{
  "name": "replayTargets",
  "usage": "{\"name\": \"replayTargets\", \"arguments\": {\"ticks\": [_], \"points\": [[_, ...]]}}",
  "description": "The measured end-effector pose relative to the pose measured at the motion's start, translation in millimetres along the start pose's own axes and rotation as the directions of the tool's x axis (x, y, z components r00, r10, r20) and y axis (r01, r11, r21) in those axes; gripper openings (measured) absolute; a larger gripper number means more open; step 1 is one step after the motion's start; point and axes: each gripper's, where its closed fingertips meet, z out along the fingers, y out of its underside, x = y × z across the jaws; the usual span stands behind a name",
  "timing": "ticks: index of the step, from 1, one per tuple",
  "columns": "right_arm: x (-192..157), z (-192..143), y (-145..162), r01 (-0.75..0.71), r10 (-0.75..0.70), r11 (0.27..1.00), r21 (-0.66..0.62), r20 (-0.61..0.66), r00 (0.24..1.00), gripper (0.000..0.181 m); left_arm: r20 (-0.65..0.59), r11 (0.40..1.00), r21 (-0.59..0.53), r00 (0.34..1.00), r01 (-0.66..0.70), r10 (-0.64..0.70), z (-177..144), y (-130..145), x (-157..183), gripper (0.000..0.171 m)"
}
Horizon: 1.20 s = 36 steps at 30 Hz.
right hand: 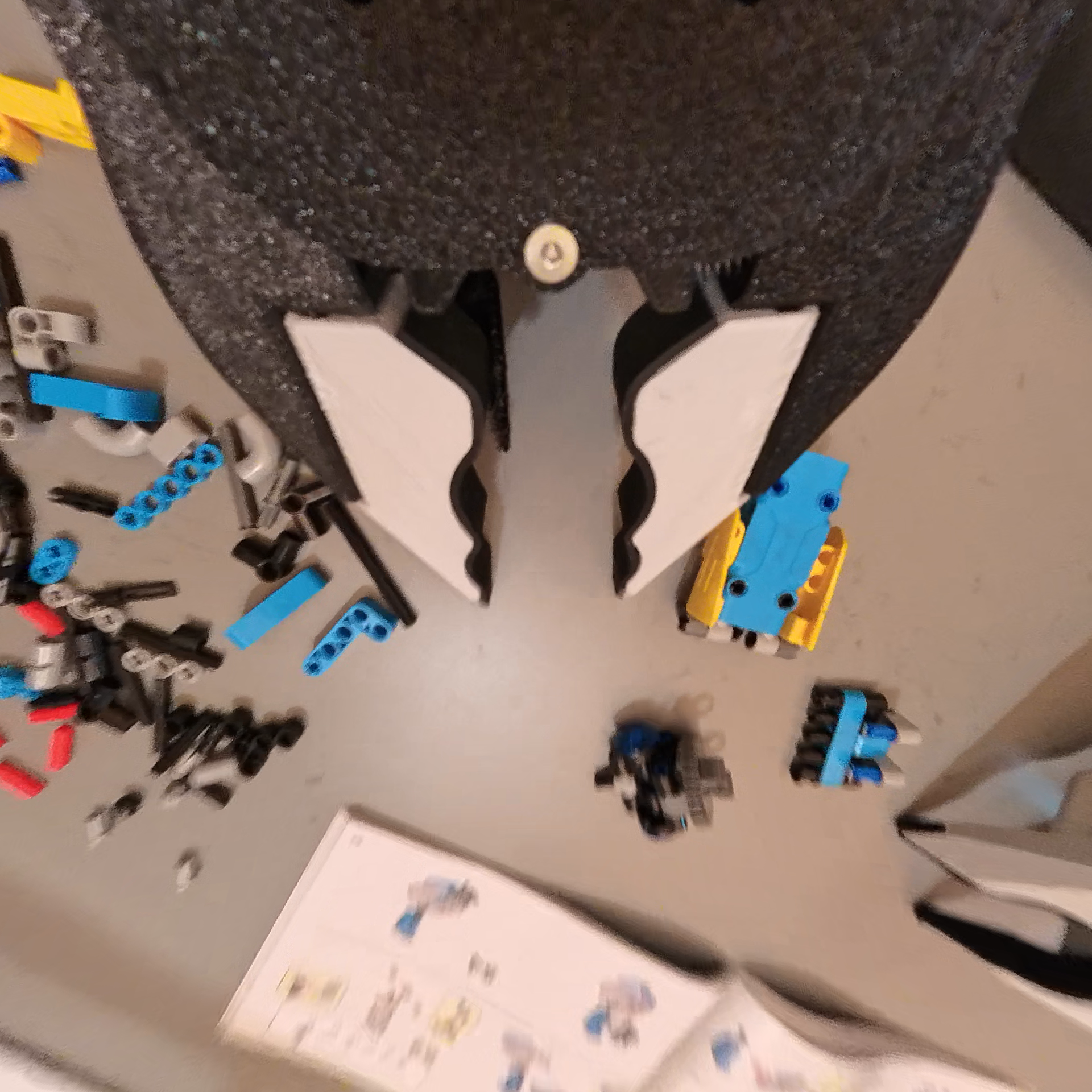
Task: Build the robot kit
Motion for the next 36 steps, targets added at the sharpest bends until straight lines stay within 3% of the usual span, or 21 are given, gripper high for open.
{"name": "replayTargets", "arguments": {"ticks": [4, 8, 12, 16, 21, 23, 24, 31, 32, 34, 36], "points": [[2, -9, -16, 0.027, -0.024, 0.996, 0.090, -0.035, 0.999, 0.039, 0.000, 1.000, 0.000, 1.000, 0.000, 0.000, 0, 0, 0, 0.043], [0, -1, -3, -0.005, 0.005, 1.000, 0.016, 0.002, 1.000, 0.040, 0.001, 1.000, 0.000, 1.000, -0.001, 0.001, 0, 0, 0, 0.043], [0, -10, -18, 0.027, -0.024, 0.994, 0.102, -0.025, 0.999, 0.034, 0.001, 1.000, 0.000, 1.000, -0.002, 0.002, 0, 0, 0, 0.043], [-2, -1, -3, -0.011, 0.010, 1.000, 0.020, 0.015, 1.000, 0.033, 0.001, 1.000, 0.000, 1.000, -0.002, 0.002, 0, 0, 0, 0.043], [-2, -19, -31, 0.029, -0.027, 0.983, 0.181, -0.018, 0.999, 0.031, 0.001, 1.000, 0.000, 1.000, -0.002, 0.002, 0, 0, 0, 0.043], [-3, -8, -15, 0.000, -0.002, 0.995, 0.097, 0.016, 1.000, 0.030, 0.001, 1.000, 0.000, 1.000, -0.002, 0.002, 0, 0, 0, 0.043], [-6, 2, 2, -0.028, 0.028, 1.000, -0.007, 0.051, 0.998, 0.040, 0.001, 1.000, 0.000, 1.000, -0.002, 0.002, 0, 0, 0, 0.043], [-5, -25, -37, 0.028, -0.029, 0.974, 0.225, 0.000, 1.000, 0.025, 0.002, 1.000, 0.000, 1.000, -0.003, 0.003, 0, 0, 0, 0.043], [-6, -20, -31, 0.012, -0.017, 0.981, 0.194, 0.020, 1.000, 0.026, 0.002, 1.000, 0.000, 1.000, -0.003, 0.003, 0, 0, 0, 0.043], [-11, 2, 4, -0.036, 0.037, 0.999, -0.012, 0.075, 0.996, 0.036, 0.002, 1.000, 0.001, 1.000, -0.004, 0.004, 0, 0, 0, 0.043], [-7, -6, -12, -0.037, 0.033, 0.997, 0.071, 0.062, 0.998, 0.026, 0.002, 1.000, 0.001, 1.000, -0.004, 0.004, 0, 0, 0, 0.043]]}}
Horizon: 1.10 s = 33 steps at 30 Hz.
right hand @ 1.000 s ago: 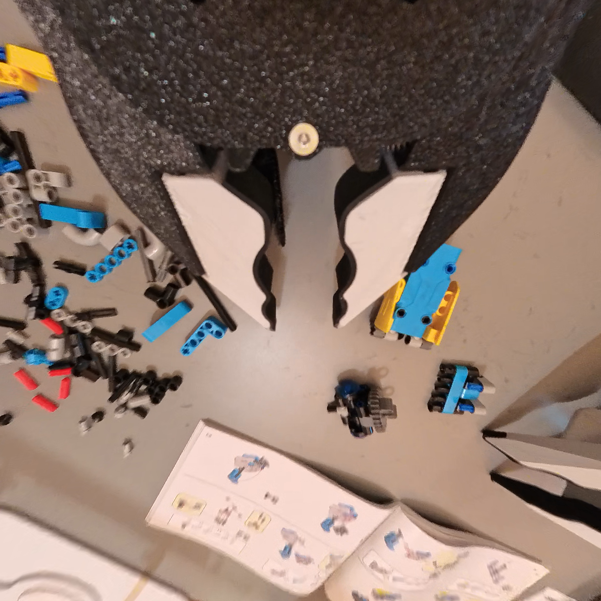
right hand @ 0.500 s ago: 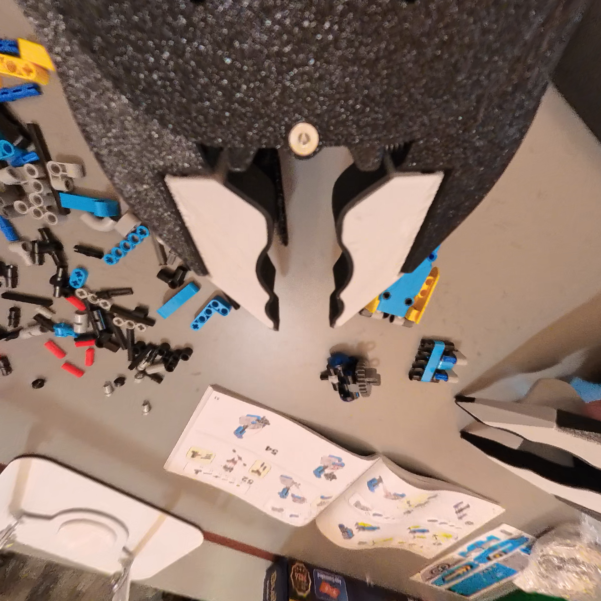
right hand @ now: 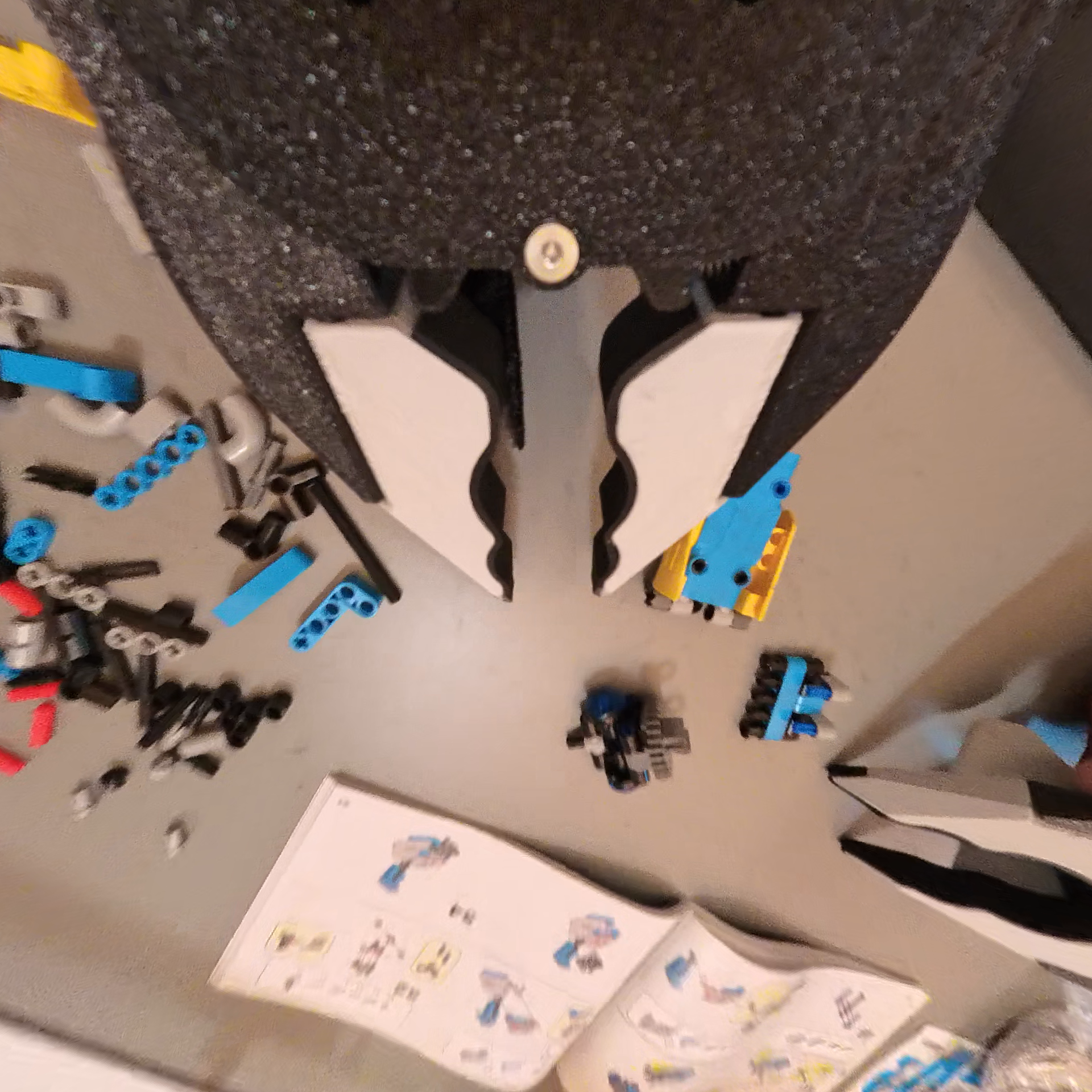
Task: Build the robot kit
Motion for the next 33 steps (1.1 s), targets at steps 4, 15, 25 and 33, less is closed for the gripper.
{"name": "replayTargets", "arguments": {"ticks": [4, 15, 25, 33], "points": [[-4, -23, -32, 0.089, -0.080, 0.979, 0.181, -0.053, 0.995, 0.023, 0.004, 1.000, 0.000, 1.000, -0.003, 0.003, 0, 0, 0, 0.043], [-20, 1, -24, 0.272, -0.273, 0.962, 0.023, 0.071, 0.959, 0.047, -0.108, 0.996, 0.086, 0.994, -0.027, 0.036, -17, -6, 24, 0.038], [-28, 51, -27, 0.513, -0.472, 0.858, -0.034, 0.343, 0.812, 0.049, -0.294, 0.980, 0.134, 0.939, -0.145, 0.179, -25, -7, 63, 0.041], [-40, 44, -40, 0.580, -0.581, 0.810, 0.088, 0.259, 0.771, 0.014, -0.271, 0.974, 0.184, 0.946, -0.132, 0.179, -24, -22, 66, 0.041]]}}
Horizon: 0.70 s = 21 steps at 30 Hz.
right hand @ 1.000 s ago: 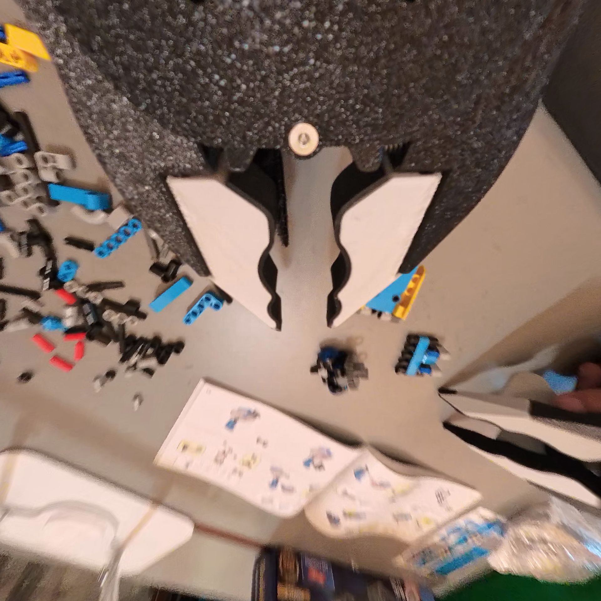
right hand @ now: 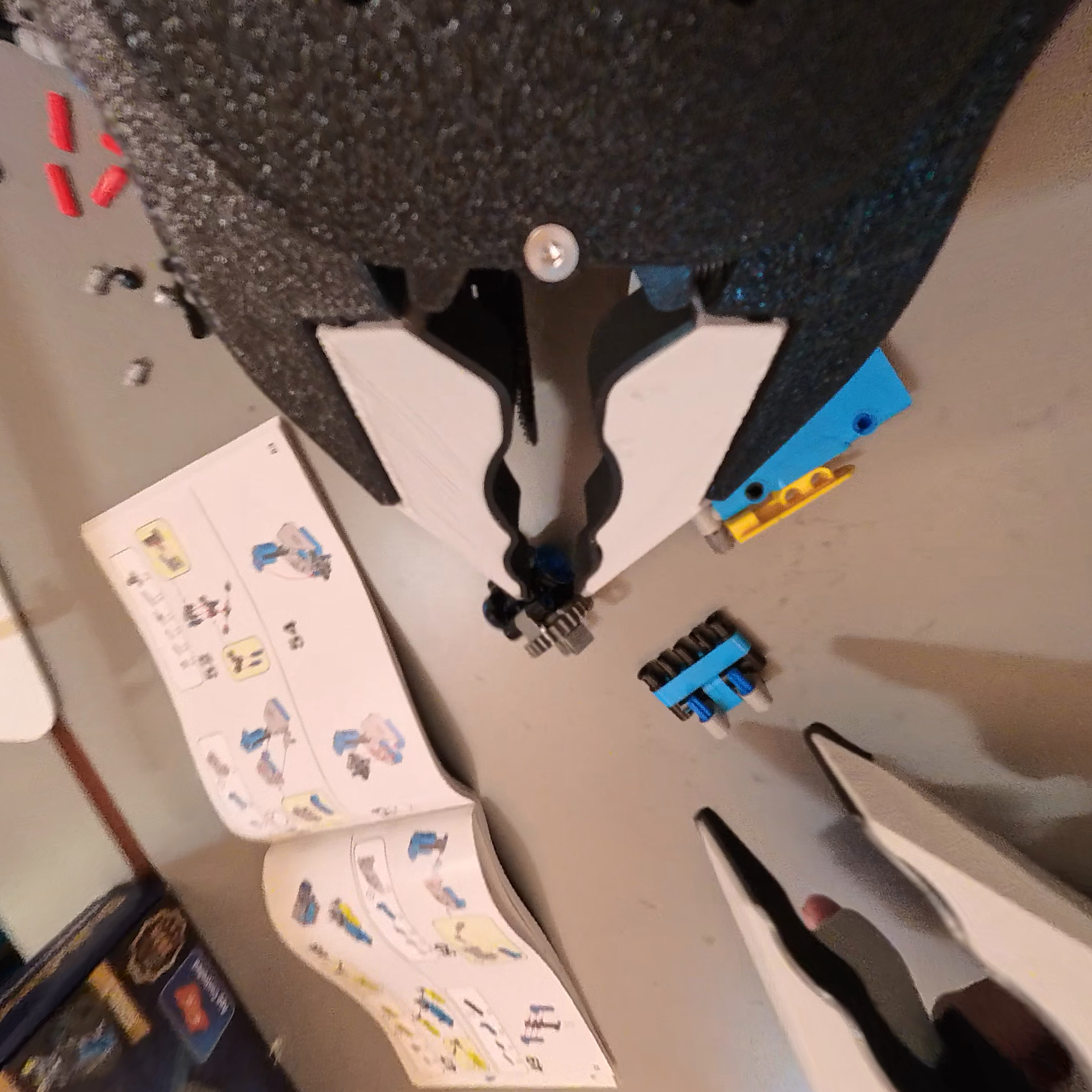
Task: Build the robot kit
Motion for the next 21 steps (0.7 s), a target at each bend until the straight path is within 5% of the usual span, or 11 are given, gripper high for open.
{"name": "replayTargets", "arguments": {"ticks": [6, 10, 14, 18, 21], "points": [[-10, -6, -23, 0.292, -0.288, 0.956, 0.000, -0.177, 0.941, 0.000, -0.088, 0.968, 0.019, 0.965, 0.251, -0.248, 10, -15, -5, 0.045], [-13, -1, -15, 0.332, -0.333, 0.943, -0.038, -0.187, 0.924, 0.000, -0.095, 0.969, 0.009, 0.965, 0.248, -0.246, 10, -14, -10, 0.045], [3, -18, -22, 0.192, -0.176, 0.979, 0.075, -0.183, 0.967, 0.003, -0.055, 0.980, -0.026, 0.978, 0.199, -0.200, 9, -5, -15, 0.044], [43, -7, 0, -0.158, 0.158, 0.987, 0.013, -0.027, 0.987, 0.065, 0.002, 0.989, -0.025, 0.989, 0.145, -0.145, 6, 0, -23, 0.043], [55, 12, -2, -0.300, 0.297, 0.954, 0.024, 0.093, 0.950, 0.059, -0.008, 0.990, -0.014, 0.990, 0.140, -0.140, 6, -2, -19, 0.043]]}}
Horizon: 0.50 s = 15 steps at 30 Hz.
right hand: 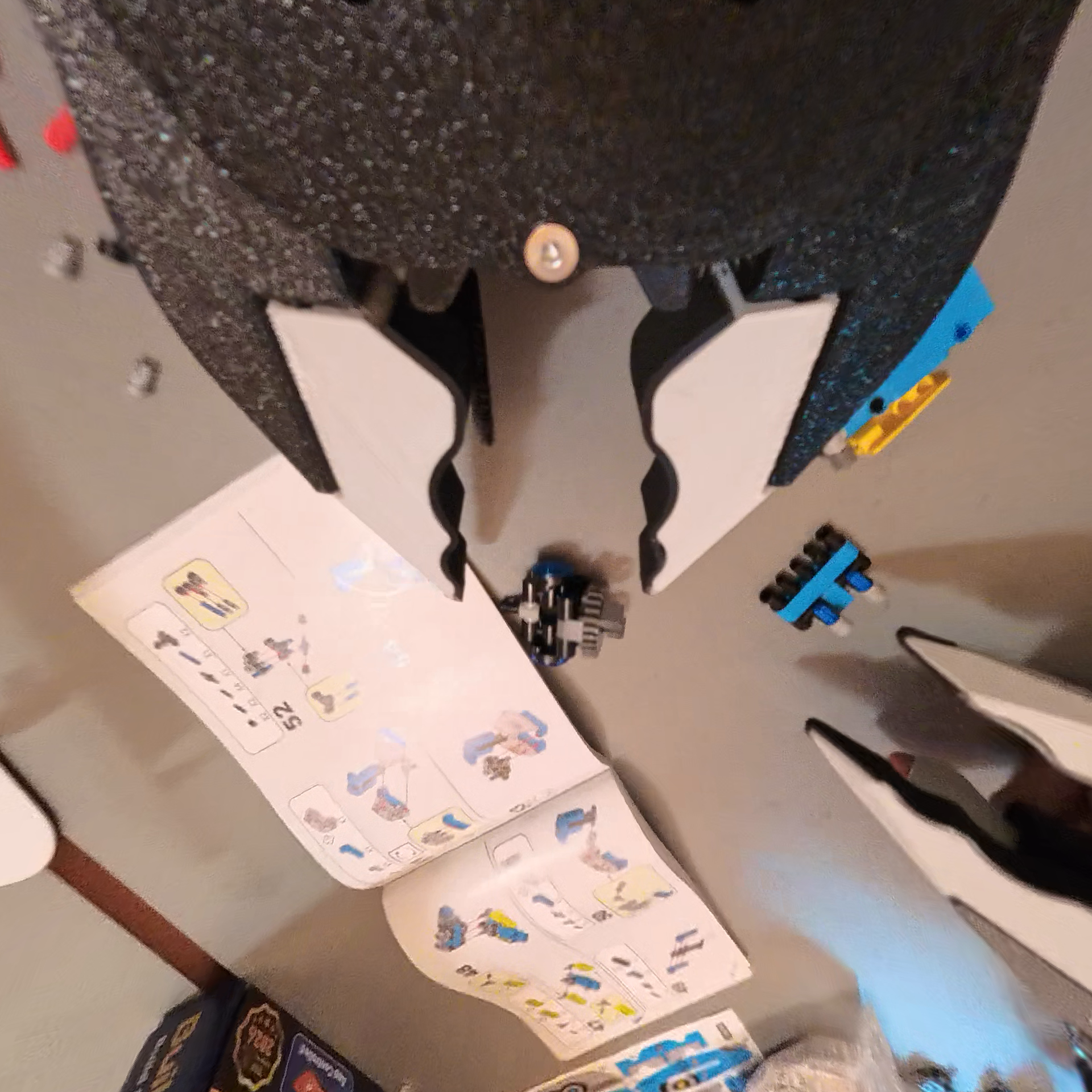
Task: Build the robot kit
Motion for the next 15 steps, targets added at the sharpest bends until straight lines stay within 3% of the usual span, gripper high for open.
{"name": "replayTargets", "arguments": {"ticks": [3, 8, 11, 15], "points": [[1, 12, 1, 0.068, -0.068, 0.997, -0.033, -0.005, 0.998, 0.050, -0.009, 0.999, -0.033, 1.000, -0.019, 0.019, 0, 9, 5, 0.043], [-20, 2, 0, 0.193, -0.195, 0.980, -0.047, -0.052, 0.979, 0.046, -0.020, 0.996, -0.076, 0.999, -0.039, 0.038, 2, 19, 11, 0.044], [-13, 7, 11, 0.142, -0.149, 0.986, -0.092, -0.080, 0.986, 0.057, -0.042, 0.989, -0.135, 0.997, -0.066, 0.061, 12, 24, 14, 0.045], [-9, 20, 15, 0.003, -0.005, 0.993, -0.119, -0.019, 1.000, 0.064, -0.027, 0.972, -0.163, 0.986, -0.168, 0.166, 18, 27, 18, 0.045]]}}
